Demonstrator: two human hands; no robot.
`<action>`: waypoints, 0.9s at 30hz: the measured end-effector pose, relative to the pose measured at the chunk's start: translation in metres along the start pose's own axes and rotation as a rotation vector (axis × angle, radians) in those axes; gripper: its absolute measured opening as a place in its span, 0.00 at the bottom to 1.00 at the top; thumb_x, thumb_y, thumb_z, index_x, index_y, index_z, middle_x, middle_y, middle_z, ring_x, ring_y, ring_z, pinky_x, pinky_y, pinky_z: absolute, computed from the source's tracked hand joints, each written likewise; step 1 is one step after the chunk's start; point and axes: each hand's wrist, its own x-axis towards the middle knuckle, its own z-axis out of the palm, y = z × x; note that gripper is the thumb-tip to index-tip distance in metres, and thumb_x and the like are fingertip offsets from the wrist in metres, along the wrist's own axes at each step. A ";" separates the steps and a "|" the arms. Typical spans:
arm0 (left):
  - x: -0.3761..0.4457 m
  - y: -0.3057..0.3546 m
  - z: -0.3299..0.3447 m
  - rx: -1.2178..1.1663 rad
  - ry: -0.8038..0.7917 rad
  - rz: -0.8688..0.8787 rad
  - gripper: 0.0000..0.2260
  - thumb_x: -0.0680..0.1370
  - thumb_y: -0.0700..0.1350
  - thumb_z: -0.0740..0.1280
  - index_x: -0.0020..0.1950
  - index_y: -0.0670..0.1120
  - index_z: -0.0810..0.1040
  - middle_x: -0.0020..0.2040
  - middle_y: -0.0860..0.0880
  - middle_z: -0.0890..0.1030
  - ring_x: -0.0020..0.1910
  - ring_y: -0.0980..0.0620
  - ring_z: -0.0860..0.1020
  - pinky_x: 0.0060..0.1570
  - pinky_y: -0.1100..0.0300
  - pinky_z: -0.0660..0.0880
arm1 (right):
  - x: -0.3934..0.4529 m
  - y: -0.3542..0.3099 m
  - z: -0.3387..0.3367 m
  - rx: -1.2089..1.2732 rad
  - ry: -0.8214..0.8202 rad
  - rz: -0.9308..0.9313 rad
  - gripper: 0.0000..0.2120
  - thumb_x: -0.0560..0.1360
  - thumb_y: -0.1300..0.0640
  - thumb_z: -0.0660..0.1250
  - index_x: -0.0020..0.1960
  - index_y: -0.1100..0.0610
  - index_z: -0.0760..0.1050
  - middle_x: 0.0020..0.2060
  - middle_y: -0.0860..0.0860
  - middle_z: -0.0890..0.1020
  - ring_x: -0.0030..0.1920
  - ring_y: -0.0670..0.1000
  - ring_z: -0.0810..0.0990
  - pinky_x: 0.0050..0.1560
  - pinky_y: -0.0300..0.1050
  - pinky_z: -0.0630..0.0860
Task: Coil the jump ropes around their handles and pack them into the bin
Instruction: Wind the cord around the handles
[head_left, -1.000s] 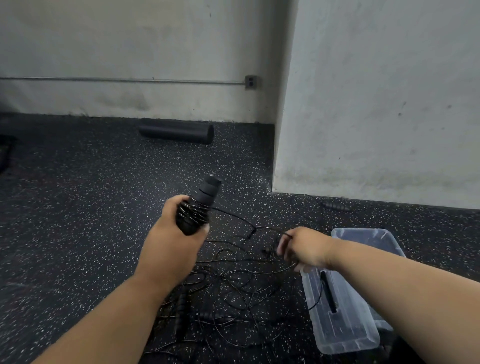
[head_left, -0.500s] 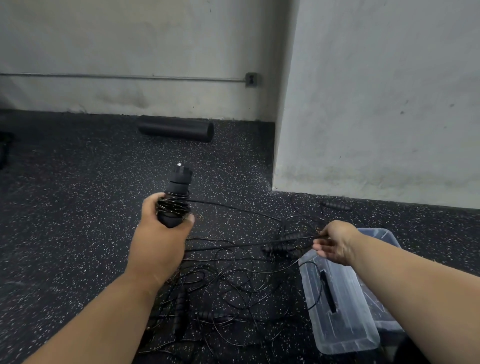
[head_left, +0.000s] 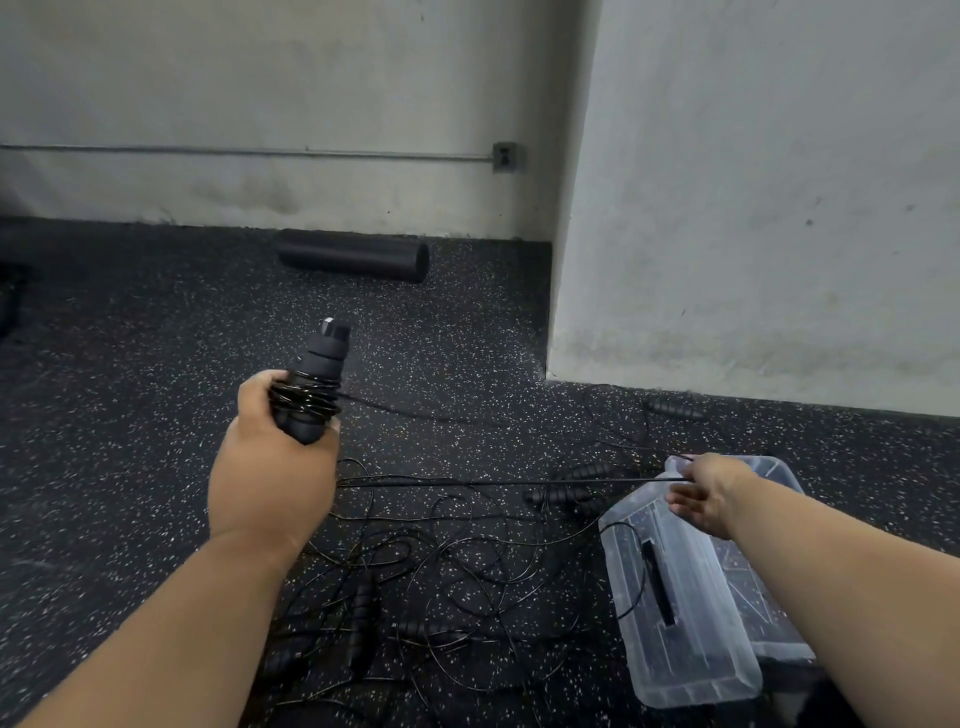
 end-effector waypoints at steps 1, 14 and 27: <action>0.001 -0.001 0.000 0.003 -0.001 -0.008 0.22 0.79 0.53 0.72 0.67 0.61 0.64 0.52 0.47 0.80 0.46 0.42 0.79 0.48 0.45 0.77 | 0.003 -0.002 -0.003 0.021 0.000 0.000 0.09 0.88 0.59 0.54 0.63 0.59 0.72 0.38 0.59 0.77 0.35 0.54 0.76 0.18 0.42 0.74; -0.027 0.017 0.025 -0.124 -0.350 0.163 0.25 0.77 0.48 0.77 0.63 0.67 0.67 0.50 0.58 0.80 0.43 0.55 0.80 0.40 0.58 0.77 | -0.018 0.013 0.025 -1.024 -0.177 -0.414 0.16 0.82 0.59 0.66 0.69 0.62 0.77 0.60 0.57 0.82 0.59 0.56 0.82 0.61 0.48 0.76; -0.052 0.024 0.049 -0.328 -0.651 0.308 0.26 0.77 0.43 0.77 0.64 0.68 0.71 0.52 0.58 0.82 0.50 0.55 0.82 0.52 0.61 0.79 | -0.155 0.030 0.092 -0.504 -1.064 -0.770 0.26 0.76 0.68 0.72 0.71 0.53 0.71 0.56 0.44 0.83 0.56 0.47 0.83 0.56 0.45 0.80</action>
